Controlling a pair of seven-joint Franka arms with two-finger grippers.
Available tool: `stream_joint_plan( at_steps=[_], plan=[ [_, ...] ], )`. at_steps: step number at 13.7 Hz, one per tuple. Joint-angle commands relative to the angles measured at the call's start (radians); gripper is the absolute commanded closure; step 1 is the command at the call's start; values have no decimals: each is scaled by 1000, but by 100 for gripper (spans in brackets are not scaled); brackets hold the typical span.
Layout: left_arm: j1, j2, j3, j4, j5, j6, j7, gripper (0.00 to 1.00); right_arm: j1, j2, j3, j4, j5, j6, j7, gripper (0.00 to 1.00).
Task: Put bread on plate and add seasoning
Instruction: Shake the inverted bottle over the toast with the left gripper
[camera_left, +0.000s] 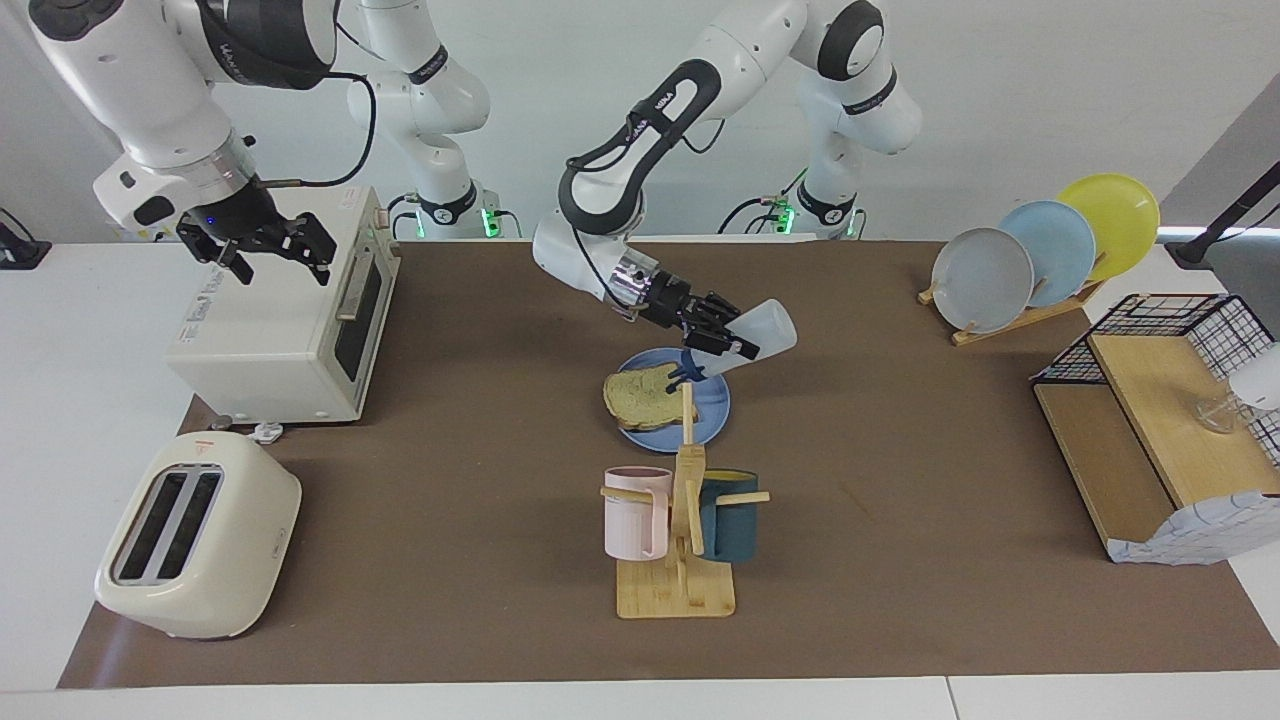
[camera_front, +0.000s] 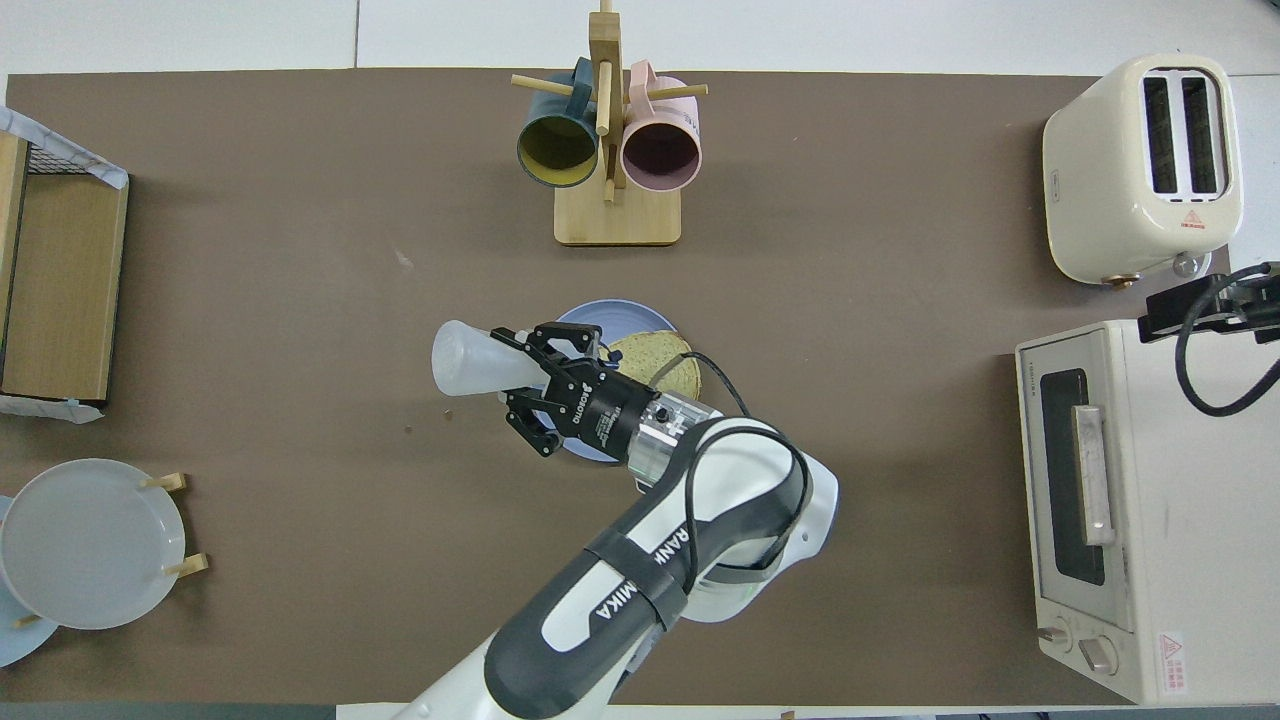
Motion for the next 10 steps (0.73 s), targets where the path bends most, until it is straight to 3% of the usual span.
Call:
stream_joint_plan(
  at_steps=[1,5,10],
  plan=[
    [63,2,-4,-4,34,41,-2,100,-7,-9,4,-14,-1,10,-25,0],
    [118,1,-4,-4,38,67,-5,100,-7,-9,4,-14,-1,10,-25,0],
    [117,-2,-5,-8,31,76,-5,100,-7,-9,4,-14,-1,10,-25,0]
  ],
)
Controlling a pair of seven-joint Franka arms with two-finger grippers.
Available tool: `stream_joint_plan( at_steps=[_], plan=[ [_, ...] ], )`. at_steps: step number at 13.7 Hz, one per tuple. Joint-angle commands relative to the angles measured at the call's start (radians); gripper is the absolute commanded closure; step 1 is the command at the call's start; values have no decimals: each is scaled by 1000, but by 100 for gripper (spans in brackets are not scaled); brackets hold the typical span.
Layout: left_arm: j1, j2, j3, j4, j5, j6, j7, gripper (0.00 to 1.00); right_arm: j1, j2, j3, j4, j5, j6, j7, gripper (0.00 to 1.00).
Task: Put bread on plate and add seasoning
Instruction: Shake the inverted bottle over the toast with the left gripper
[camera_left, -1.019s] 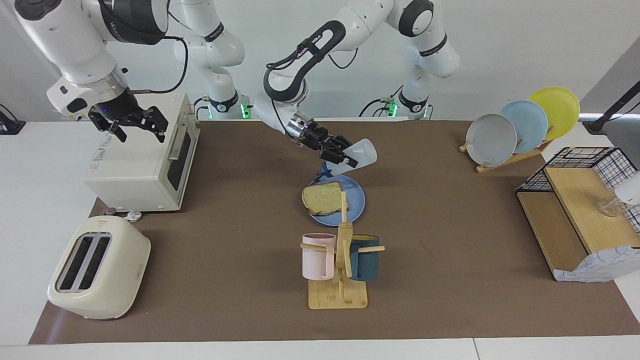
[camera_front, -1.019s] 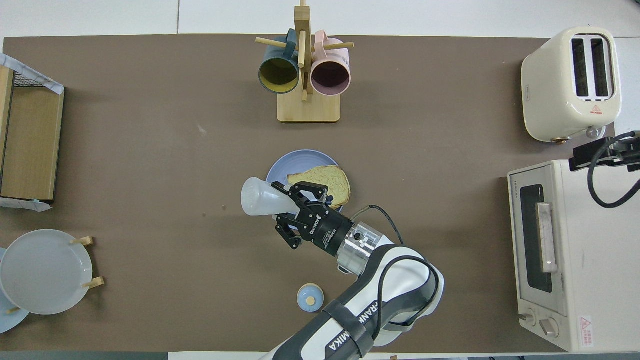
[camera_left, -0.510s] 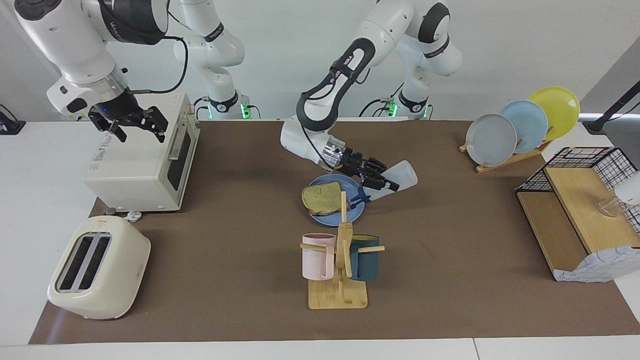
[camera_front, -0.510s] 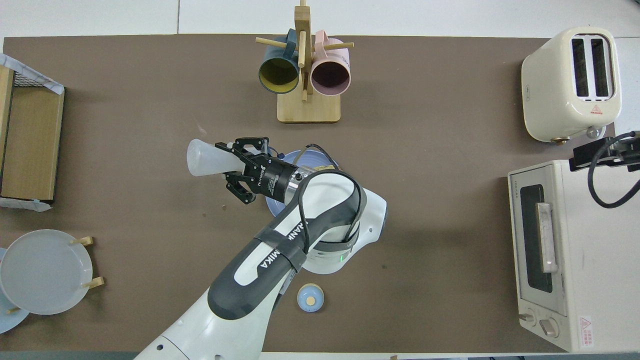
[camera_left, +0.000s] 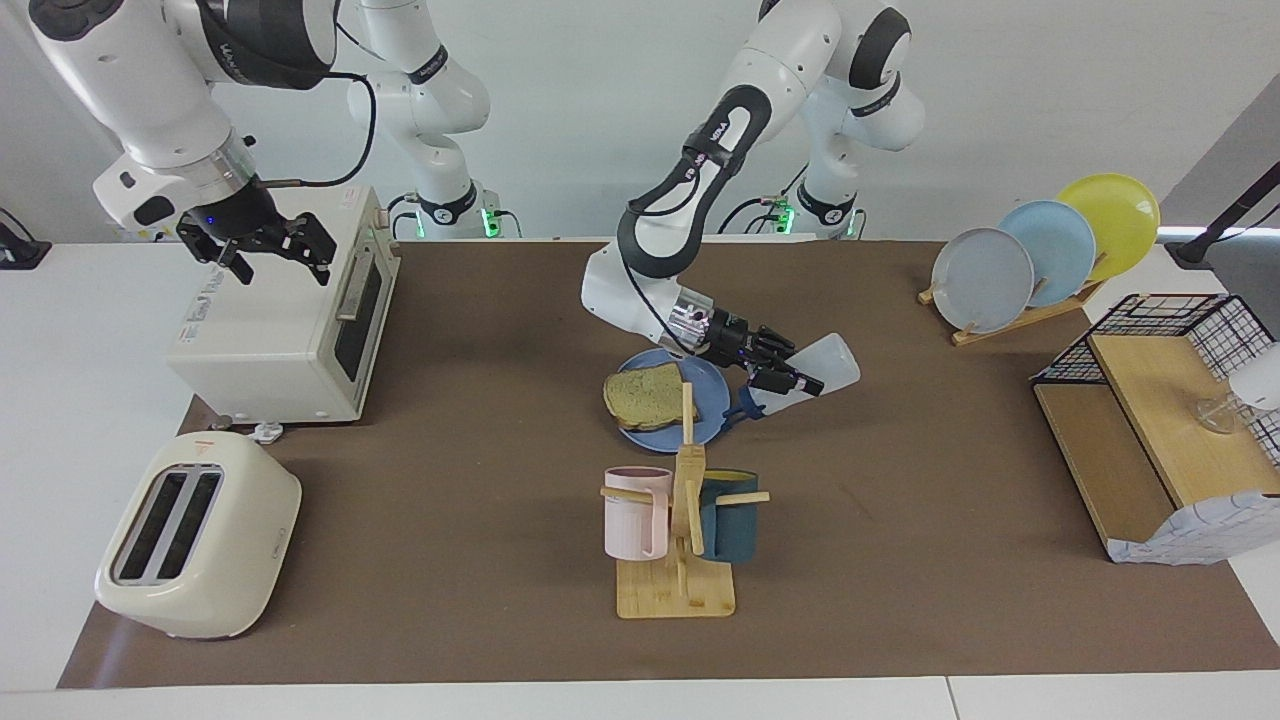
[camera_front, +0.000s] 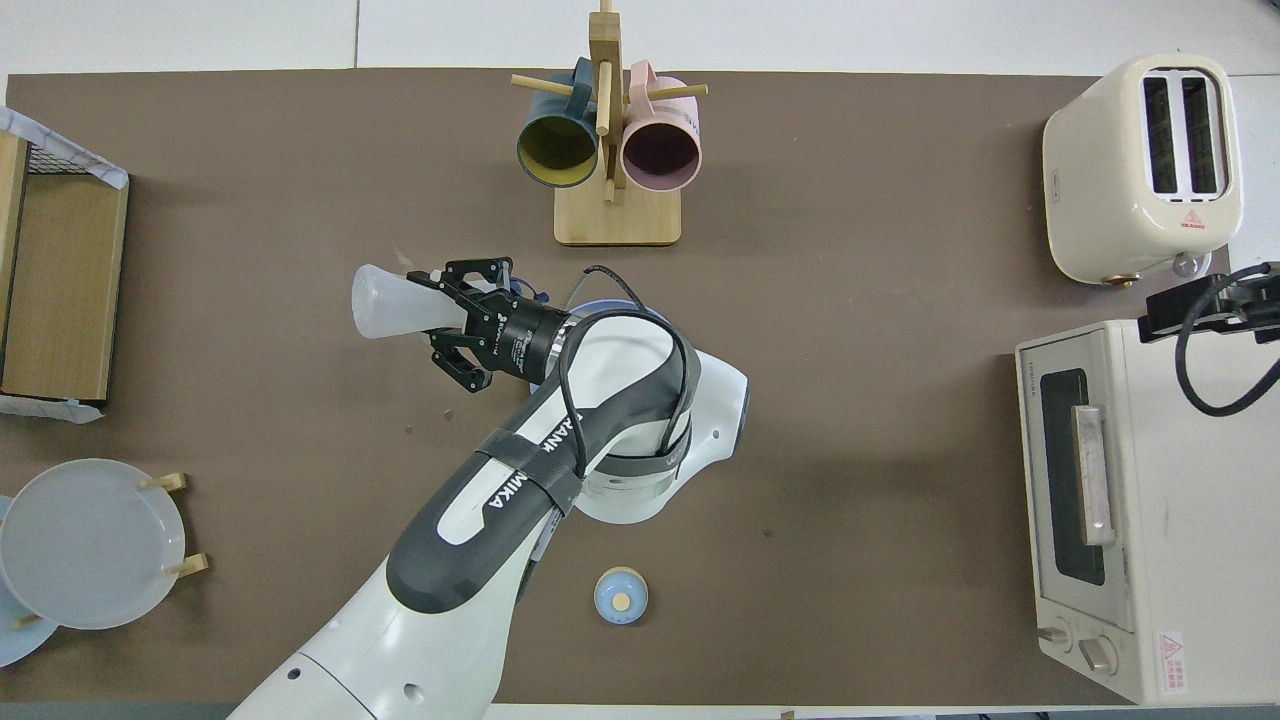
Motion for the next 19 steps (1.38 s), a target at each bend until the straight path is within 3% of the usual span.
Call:
stream_joint_plan(
  at_steps=[1,6,12,19],
  plan=[
    [-7,-8,-5,-13,-1,6,-2,100,-7,-9,4,-14,-1,10,-25,0],
    [-65,-16,-6,-17,-94,-20,-2,100,-7,-9,4,-14,-1,10,-25,0],
    [-174,-54,-6,-94,-192,-61,-6,100,-7,-9,4,-14,-1,10,-25,0],
    [-166,-57,-3,-91,-206,-48,-42,100,-7,-9,4,-14,-1,10,-25,0]
  ],
)
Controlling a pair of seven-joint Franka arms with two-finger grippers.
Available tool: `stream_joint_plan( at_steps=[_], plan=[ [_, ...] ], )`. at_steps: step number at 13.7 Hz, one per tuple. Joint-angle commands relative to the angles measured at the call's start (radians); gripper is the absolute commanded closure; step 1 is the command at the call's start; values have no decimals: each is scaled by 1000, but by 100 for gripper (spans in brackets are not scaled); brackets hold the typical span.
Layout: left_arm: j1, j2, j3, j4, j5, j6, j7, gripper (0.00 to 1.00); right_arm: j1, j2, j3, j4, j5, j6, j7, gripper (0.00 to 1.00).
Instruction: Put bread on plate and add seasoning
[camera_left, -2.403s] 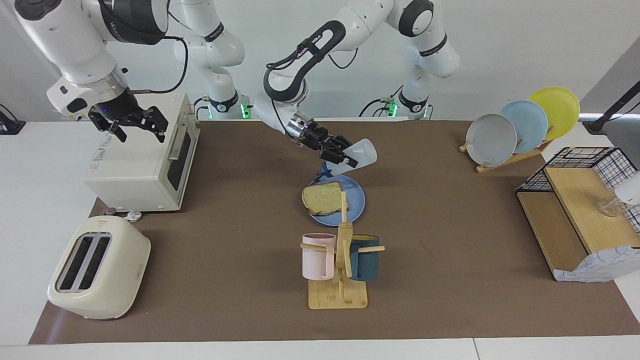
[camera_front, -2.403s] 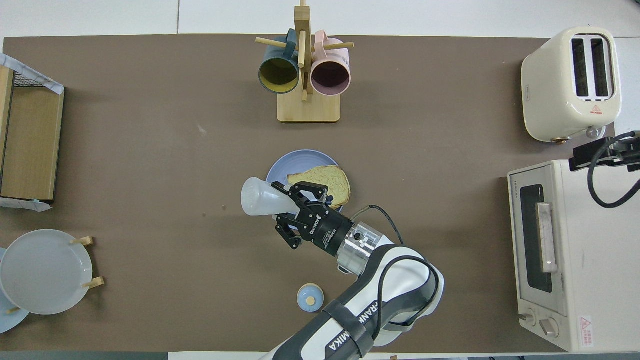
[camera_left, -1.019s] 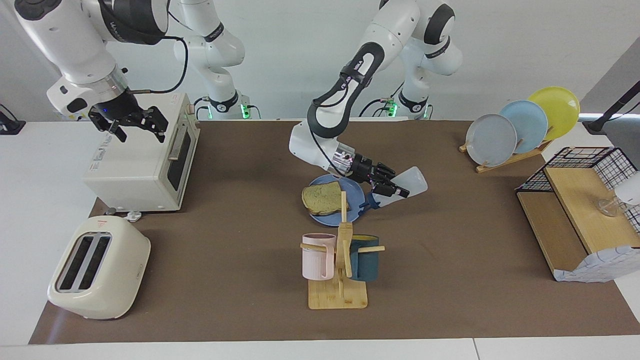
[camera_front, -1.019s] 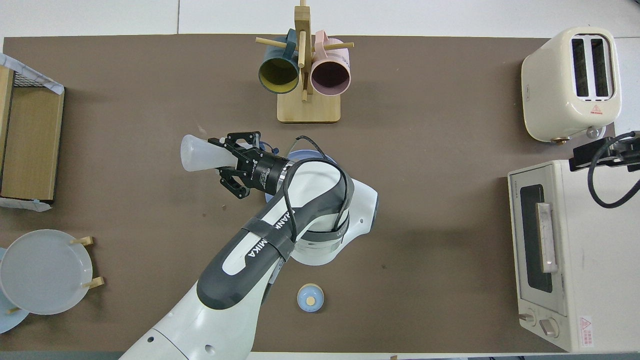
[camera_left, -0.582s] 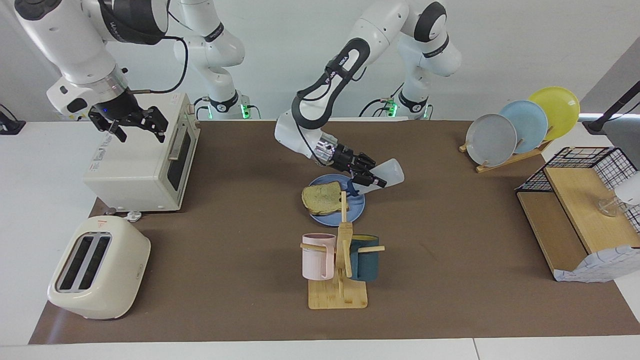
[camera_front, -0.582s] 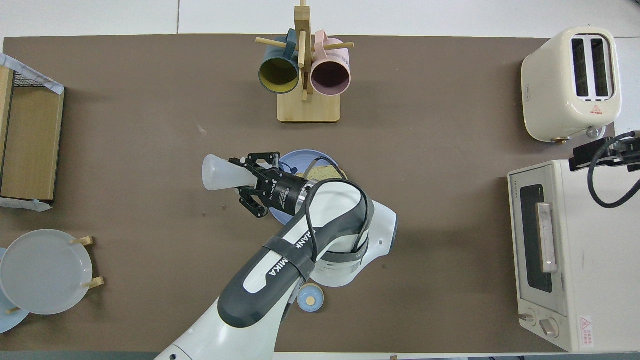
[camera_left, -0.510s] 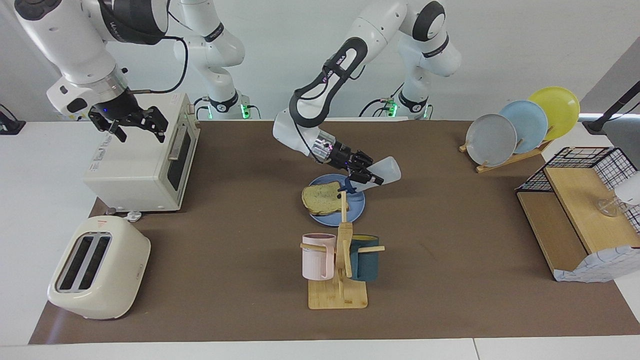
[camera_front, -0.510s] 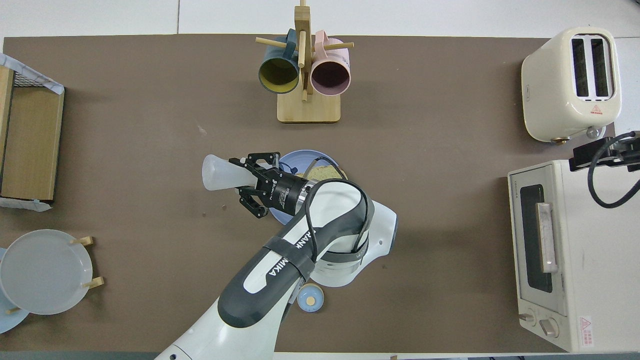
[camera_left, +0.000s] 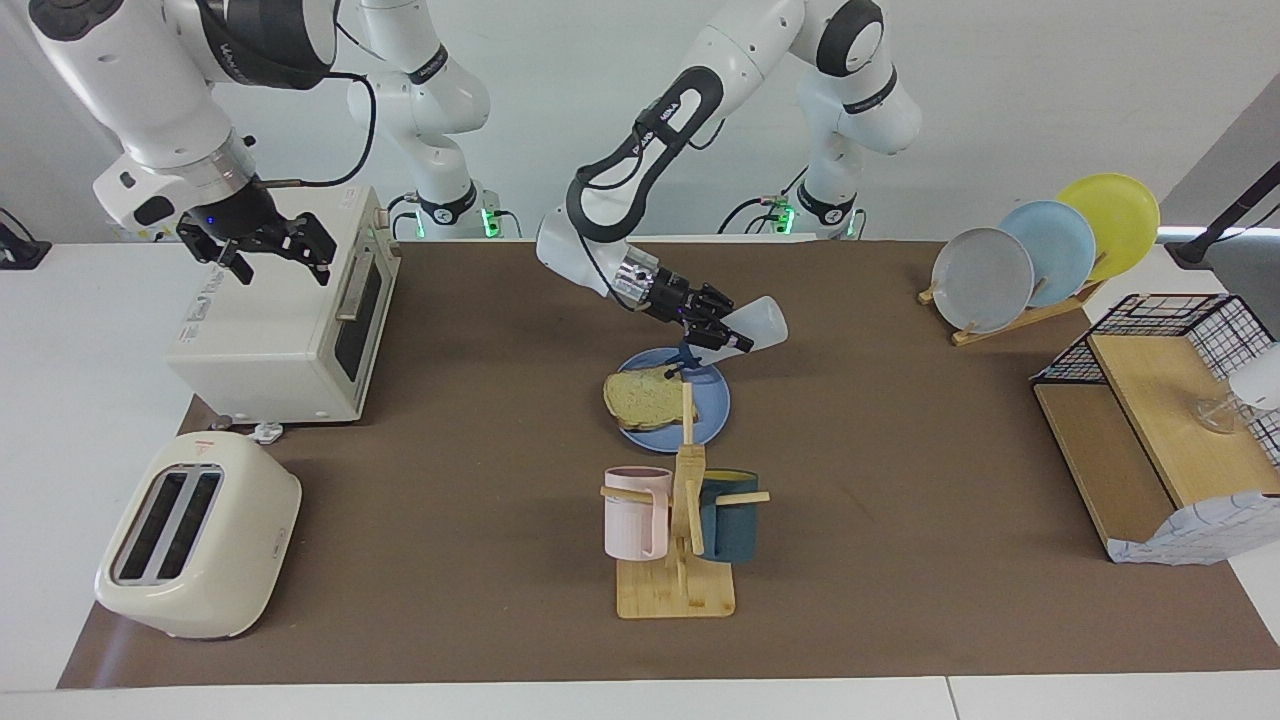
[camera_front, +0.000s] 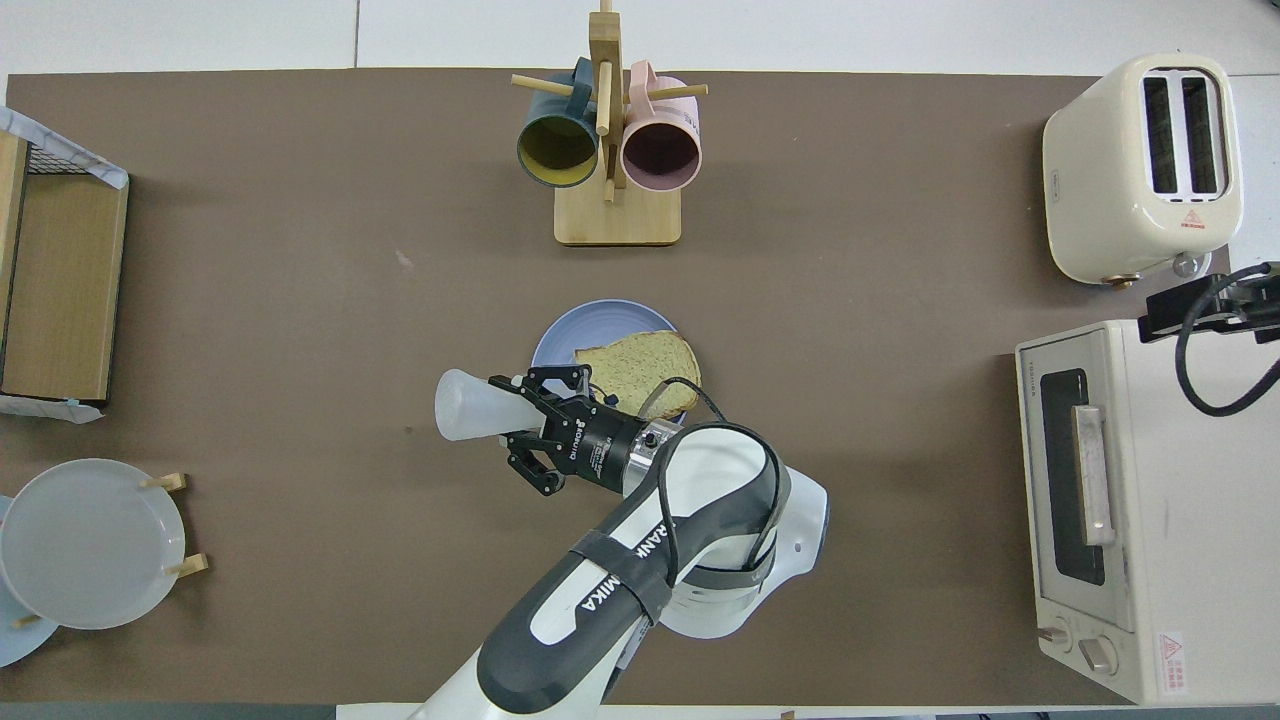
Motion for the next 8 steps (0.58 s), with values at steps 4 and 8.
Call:
stream_joint_plan(
  at_steps=[4,8],
  plan=[
    [85,-45,7,-35,-19,70,-119,100,-7,-9,4,-14,-1,10,-25,0],
    [151,-108,5,-32,-100,158,-130,100,-7,-9,4,-14,-1,10,-25,0]
  ],
)
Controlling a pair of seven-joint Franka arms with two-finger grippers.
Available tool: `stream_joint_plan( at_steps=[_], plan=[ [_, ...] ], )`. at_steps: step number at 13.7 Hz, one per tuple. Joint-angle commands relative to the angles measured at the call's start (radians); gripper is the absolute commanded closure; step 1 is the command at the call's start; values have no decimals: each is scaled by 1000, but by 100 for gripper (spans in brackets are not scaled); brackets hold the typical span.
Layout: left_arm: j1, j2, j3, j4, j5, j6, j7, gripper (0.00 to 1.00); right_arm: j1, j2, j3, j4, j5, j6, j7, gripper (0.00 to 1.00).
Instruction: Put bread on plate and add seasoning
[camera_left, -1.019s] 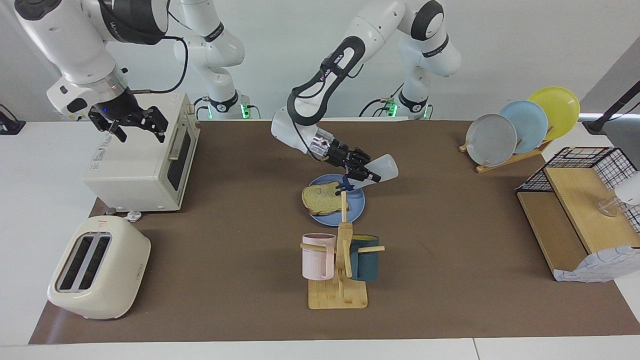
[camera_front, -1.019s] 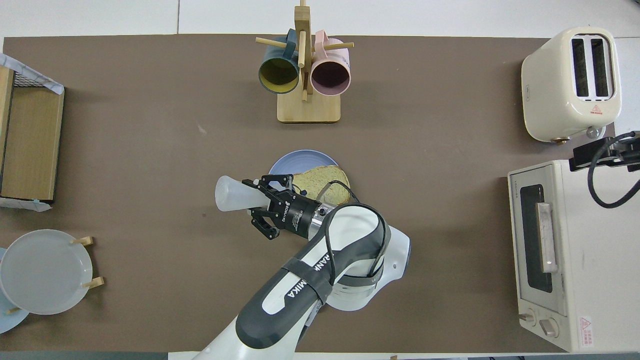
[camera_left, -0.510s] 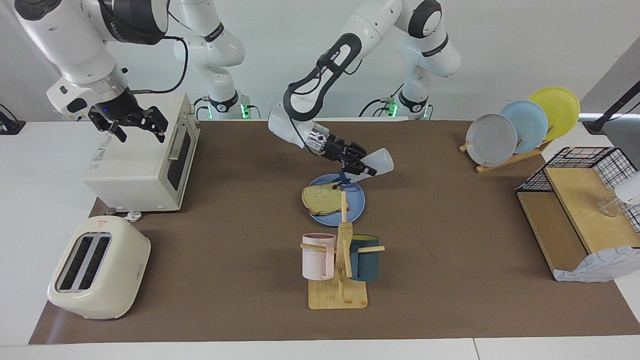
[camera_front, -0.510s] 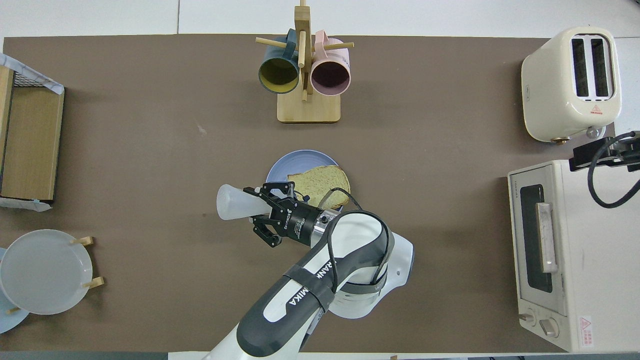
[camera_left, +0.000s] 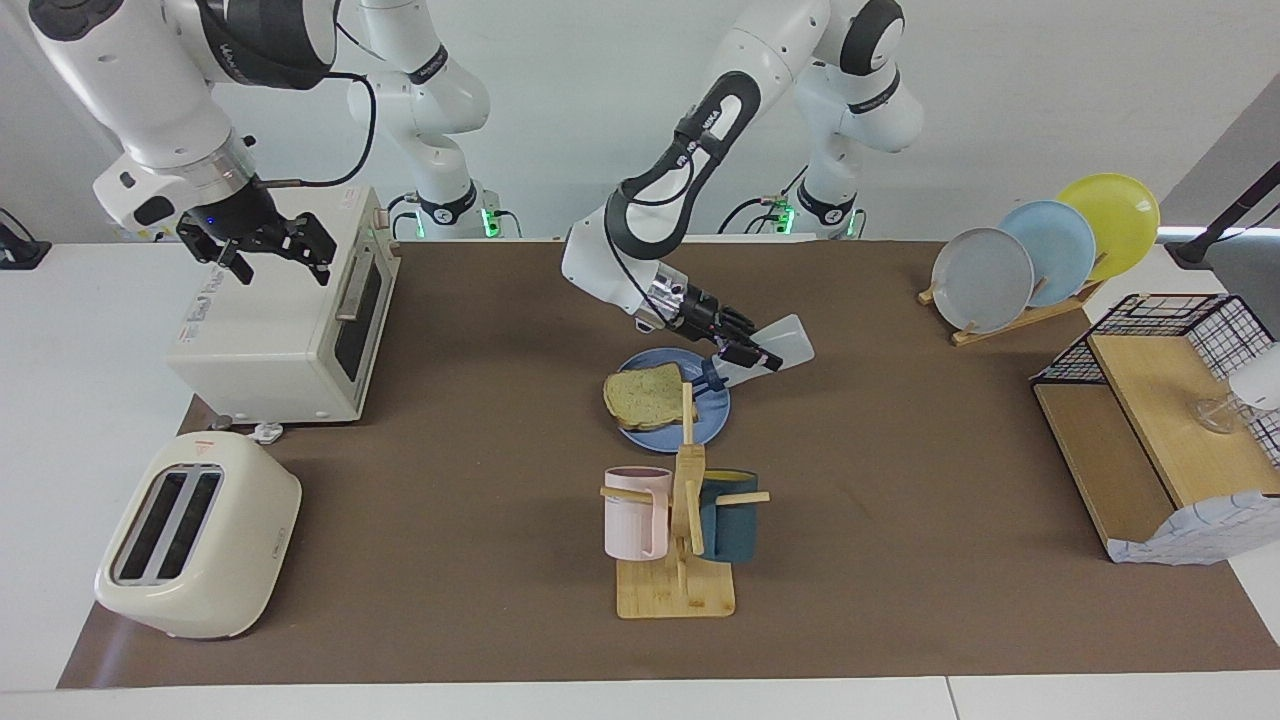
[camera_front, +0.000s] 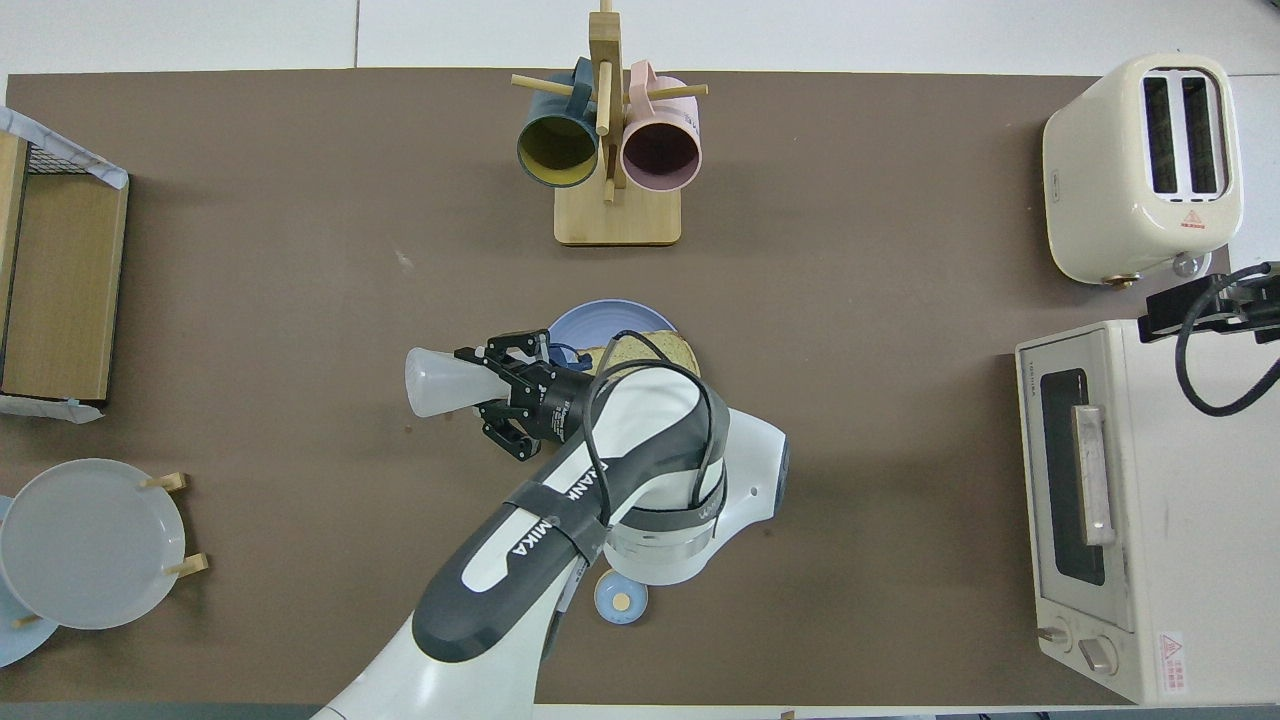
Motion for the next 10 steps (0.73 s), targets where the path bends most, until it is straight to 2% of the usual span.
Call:
stream_joint_plan(
  at_steps=[1,5,10],
  plan=[
    [48,-82,-2,-35,-45,74,-17,100,-7,-9,4,-14,-1,10,-25,0],
    [194,-241,-4,-100,-162,254,38,100,-7,-9,4,-14,-1,10,-25,0],
    [335,-335,-4,-120,-344,391,48,100,-7,-9,4,-14,-1,10,-25,0]
  ],
)
